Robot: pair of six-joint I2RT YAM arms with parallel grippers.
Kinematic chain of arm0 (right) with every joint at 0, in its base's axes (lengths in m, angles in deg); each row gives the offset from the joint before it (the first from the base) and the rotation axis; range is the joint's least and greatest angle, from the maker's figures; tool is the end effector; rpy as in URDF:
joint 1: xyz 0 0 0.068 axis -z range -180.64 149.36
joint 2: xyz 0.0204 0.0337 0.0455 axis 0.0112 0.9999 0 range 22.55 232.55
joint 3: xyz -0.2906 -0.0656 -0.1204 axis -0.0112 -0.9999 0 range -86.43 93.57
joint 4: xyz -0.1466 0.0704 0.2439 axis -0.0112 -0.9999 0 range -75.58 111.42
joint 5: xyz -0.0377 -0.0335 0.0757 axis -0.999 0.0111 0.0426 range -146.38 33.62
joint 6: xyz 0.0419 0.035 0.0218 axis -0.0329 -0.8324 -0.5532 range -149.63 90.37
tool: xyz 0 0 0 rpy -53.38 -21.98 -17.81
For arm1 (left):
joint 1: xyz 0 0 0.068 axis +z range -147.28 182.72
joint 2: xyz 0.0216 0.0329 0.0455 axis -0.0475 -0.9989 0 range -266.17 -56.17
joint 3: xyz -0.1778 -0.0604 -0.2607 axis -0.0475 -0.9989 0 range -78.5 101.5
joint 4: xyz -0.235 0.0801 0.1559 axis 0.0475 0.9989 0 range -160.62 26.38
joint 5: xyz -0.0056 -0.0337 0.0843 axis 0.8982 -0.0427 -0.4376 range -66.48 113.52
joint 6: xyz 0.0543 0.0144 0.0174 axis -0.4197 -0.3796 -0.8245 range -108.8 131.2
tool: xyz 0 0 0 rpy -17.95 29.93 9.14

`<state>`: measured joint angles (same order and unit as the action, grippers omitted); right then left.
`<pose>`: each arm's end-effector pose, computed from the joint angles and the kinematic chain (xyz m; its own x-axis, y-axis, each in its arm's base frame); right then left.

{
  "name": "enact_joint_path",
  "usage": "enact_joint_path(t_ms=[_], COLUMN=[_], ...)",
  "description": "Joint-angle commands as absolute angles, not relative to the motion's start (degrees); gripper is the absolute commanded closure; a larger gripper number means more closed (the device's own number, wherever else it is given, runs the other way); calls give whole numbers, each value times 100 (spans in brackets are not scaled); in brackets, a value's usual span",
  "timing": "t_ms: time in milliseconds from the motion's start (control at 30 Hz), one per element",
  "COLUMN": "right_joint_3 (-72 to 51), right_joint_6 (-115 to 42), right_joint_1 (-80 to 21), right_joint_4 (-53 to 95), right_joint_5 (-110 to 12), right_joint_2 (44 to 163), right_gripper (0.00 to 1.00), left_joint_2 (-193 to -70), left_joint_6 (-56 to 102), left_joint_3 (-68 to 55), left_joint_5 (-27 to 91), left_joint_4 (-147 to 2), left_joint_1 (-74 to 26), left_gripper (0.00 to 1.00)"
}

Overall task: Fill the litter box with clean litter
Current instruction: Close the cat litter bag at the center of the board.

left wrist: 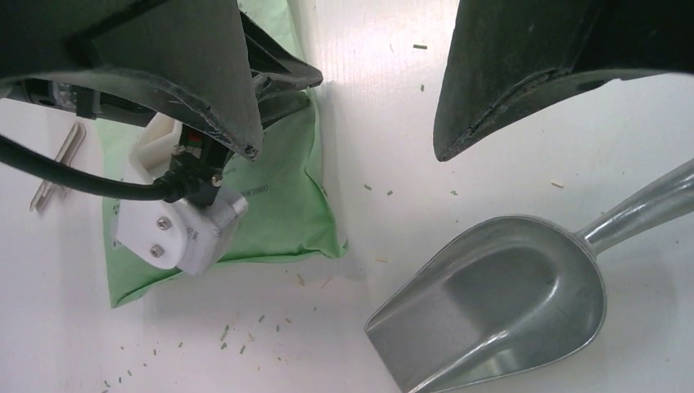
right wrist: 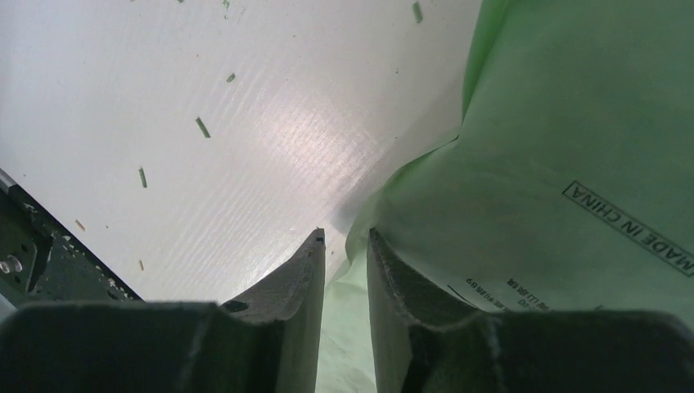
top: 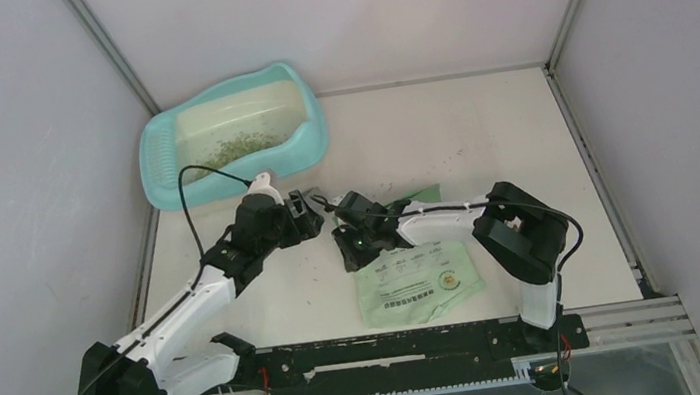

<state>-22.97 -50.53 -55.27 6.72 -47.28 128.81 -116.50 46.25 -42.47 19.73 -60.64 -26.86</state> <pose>0.2350 0.3426 0.1717 -0.7609 -0.4633 -0.4543 -0.6239 0.7146 0.3163 0.2097 -0.1158 0.2606 -0.6566 -0.2862 -0.6979 0.0830 0.8922 -0.4440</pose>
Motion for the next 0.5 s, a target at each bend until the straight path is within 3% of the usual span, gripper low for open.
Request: enact_joint_path(t_ms=[0,133,267,467], right_joint_3=[-2349,-2637,-2726,-2725], right_joint_6=[-4898,-4933,-4914,-5102], right_joint_1=[-5630,-5617,-5609,-5501], right_joint_4=[307,375,251,-632], right_joint_5=[-4765,-4736,-4742,-6287], right_joint_2=[12483,11785,11176,10861], right_gripper=[68,68,60,56], left_joint_2=[-11397,-11245,-11050,-10704], left_joint_6=[4748,4744,4765,4919], left_joint_3=[-4386,-4387,-4378,-4398], left_joint_5=[2049,2062,2085,2253], left_joint_4=[-6173,-6047,-5937,-5854], left_joint_1=[-2654,-2652,-2652,-2671], left_gripper=[20,20,20,20])
